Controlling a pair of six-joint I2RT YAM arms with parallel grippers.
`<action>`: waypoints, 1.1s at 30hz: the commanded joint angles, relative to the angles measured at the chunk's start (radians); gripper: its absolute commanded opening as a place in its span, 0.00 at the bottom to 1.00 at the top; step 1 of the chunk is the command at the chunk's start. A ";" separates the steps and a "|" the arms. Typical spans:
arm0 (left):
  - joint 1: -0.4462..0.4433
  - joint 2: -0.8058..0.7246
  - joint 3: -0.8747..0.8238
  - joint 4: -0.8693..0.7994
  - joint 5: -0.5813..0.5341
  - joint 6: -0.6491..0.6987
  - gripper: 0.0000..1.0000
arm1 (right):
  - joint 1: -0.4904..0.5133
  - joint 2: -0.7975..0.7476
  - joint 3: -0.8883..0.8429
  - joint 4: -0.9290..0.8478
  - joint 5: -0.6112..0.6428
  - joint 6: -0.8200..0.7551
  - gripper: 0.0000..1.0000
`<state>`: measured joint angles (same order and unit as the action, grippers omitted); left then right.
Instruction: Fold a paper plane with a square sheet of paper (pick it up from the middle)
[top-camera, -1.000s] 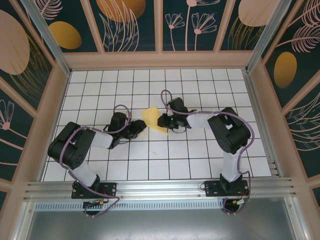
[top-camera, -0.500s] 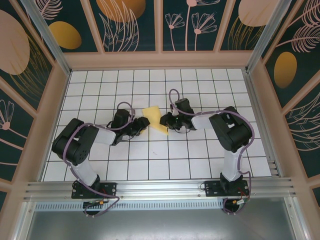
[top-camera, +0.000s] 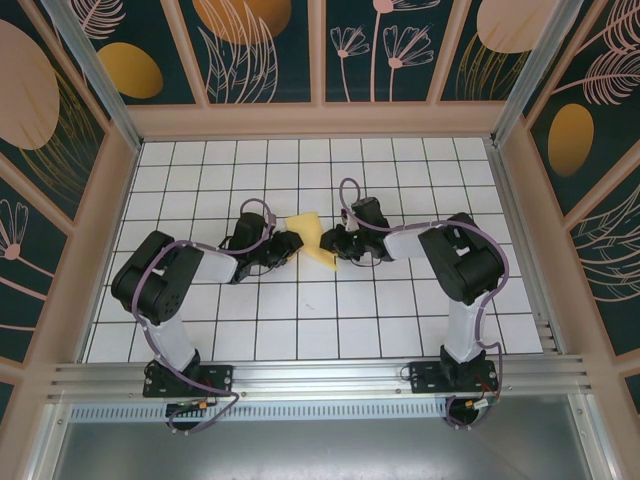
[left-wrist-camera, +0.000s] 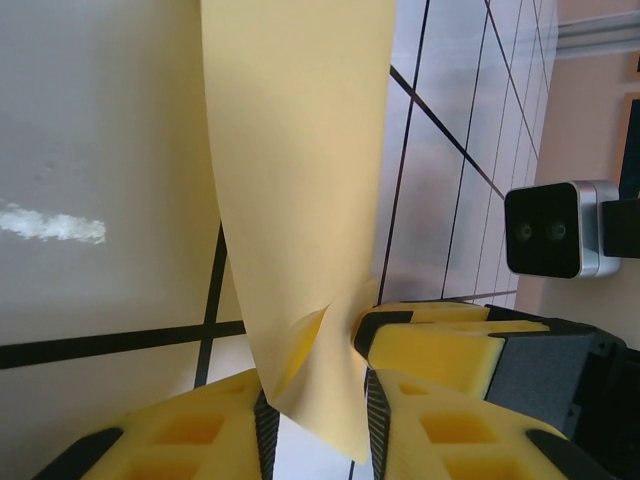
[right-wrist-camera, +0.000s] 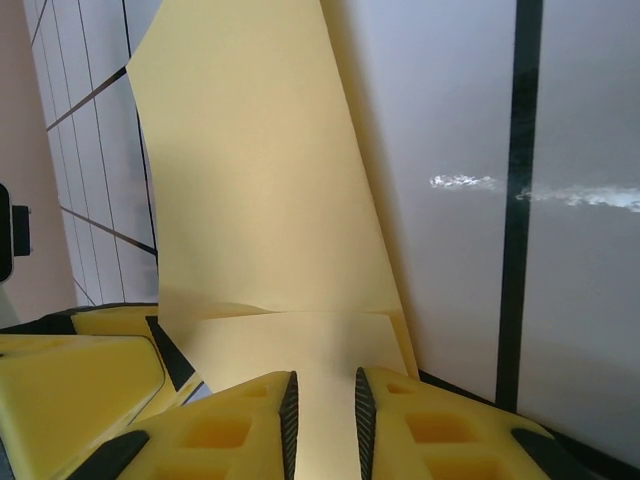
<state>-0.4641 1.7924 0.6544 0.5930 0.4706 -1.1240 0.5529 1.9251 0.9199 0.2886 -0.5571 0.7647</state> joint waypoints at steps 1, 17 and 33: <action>-0.007 0.012 0.027 -0.035 -0.009 0.008 0.29 | -0.001 0.001 -0.019 -0.050 -0.015 -0.030 0.25; -0.016 -0.056 0.038 -0.146 -0.077 0.013 0.00 | 0.072 -0.257 -0.116 0.025 0.299 -0.513 0.55; -0.021 -0.143 0.031 -0.213 -0.076 0.011 0.00 | 0.364 -0.237 -0.271 0.318 0.742 -0.922 0.52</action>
<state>-0.4789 1.6726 0.6811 0.4110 0.4030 -1.1160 0.8959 1.6413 0.6514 0.5098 0.0666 -0.0589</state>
